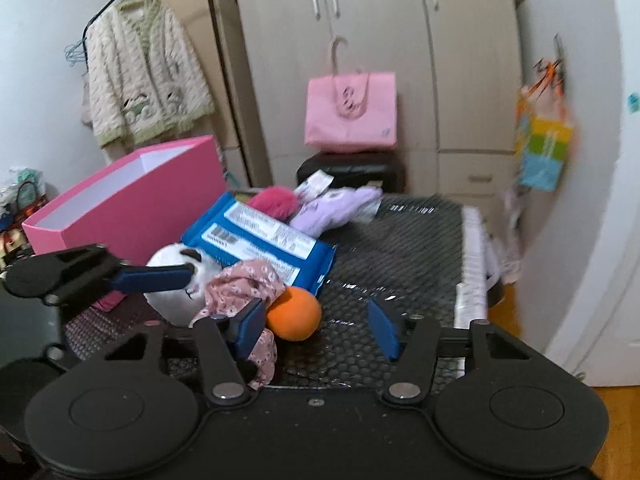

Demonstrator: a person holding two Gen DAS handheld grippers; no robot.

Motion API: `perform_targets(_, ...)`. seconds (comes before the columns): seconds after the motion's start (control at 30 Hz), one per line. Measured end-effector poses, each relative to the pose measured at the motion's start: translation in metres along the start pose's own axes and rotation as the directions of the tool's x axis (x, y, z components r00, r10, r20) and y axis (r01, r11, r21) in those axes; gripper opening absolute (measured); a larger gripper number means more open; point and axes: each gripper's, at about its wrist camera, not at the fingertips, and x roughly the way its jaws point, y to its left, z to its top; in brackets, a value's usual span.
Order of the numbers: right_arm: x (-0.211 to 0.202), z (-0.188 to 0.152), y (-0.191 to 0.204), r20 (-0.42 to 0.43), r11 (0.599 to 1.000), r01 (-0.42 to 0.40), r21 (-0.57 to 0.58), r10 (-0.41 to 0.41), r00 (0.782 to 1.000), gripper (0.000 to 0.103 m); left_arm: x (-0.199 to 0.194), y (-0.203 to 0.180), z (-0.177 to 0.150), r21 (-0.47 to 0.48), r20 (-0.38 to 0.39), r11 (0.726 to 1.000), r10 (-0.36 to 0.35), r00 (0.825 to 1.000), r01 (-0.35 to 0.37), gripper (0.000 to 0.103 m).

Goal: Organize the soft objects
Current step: 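Grasp the orange ball with the right tool while the left tool grasps the scrunchie, then carry the scrunchie and orange ball with both tools over the pink box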

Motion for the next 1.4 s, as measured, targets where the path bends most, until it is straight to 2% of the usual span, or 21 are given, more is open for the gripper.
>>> perform_targets(0.07,0.01,0.001,-0.005,-0.02,1.0,-0.02,0.011,0.021,1.0,0.059,0.01,0.0,0.0,0.01,-0.02,1.0,-0.008,1.0,0.008,0.068)
perform_targets(0.13,0.018,0.001,-0.009,-0.041,0.999,-0.045,0.018,0.045,0.998,0.057,0.015,0.001,0.0,0.011,-0.034,1.0,0.005,0.999,-0.005,0.052)
perform_targets(0.23,0.025,0.002,-0.011,-0.071,0.996,-0.083,0.017,0.084,0.994,0.056,0.017,0.008,0.0,-0.01,-0.058,1.0,0.019,0.998,-0.02,0.044)
perform_targets(0.43,0.042,0.008,-0.016,-0.111,0.992,-0.125,0.026,0.127,0.986,0.057,0.024,0.012,-0.002,-0.065,-0.076,0.998,0.012,0.997,-0.017,0.045)
perform_targets(0.6,0.055,0.007,-0.019,-0.126,0.981,-0.181,0.066,0.188,0.974,0.056,0.029,0.001,-0.006,-0.014,-0.066,0.998,0.054,0.996,-0.055,0.05)
perform_targets(0.67,0.055,0.005,-0.019,-0.124,0.975,-0.21,0.077,0.218,0.968,0.042,0.028,-0.001,-0.008,0.0,-0.057,0.998,0.062,0.996,-0.063,0.05)
perform_targets(0.7,0.054,0.004,-0.02,-0.115,0.973,-0.213,0.088,0.223,0.968,0.042,0.028,-0.002,-0.01,0.008,-0.05,0.998,0.066,0.997,-0.065,0.05)
perform_targets(0.8,0.044,0.004,-0.022,-0.091,0.978,-0.19,0.092,0.198,0.976,0.041,0.026,-0.001,-0.012,0.02,-0.04,0.998,0.068,0.997,-0.067,0.044)
perform_targets(0.93,0.031,0.006,-0.025,-0.068,0.986,-0.15,0.077,0.155,0.986,0.041,0.023,0.008,-0.009,-0.035,-0.047,0.998,0.046,0.998,-0.048,0.017)
perform_targets(1.1,0.023,0.004,-0.024,-0.063,0.992,-0.106,0.074,0.111,0.992,0.041,0.015,0.019,-0.004,-0.086,-0.012,0.996,0.028,1.0,-0.029,0.012)
perform_targets(1.27,0.014,0.001,-0.02,-0.059,0.993,-0.087,0.077,0.092,0.994,0.041,0.0,0.026,0.001,-0.121,0.032,0.992,-0.02,0.999,0.024,0.012)
perform_targets(1.4,0.004,-0.001,-0.017,-0.061,0.994,-0.069,0.079,0.074,0.995,0.041,-0.01,0.032,0.003,-0.153,0.031,0.985,-0.073,0.997,0.077,0.012)
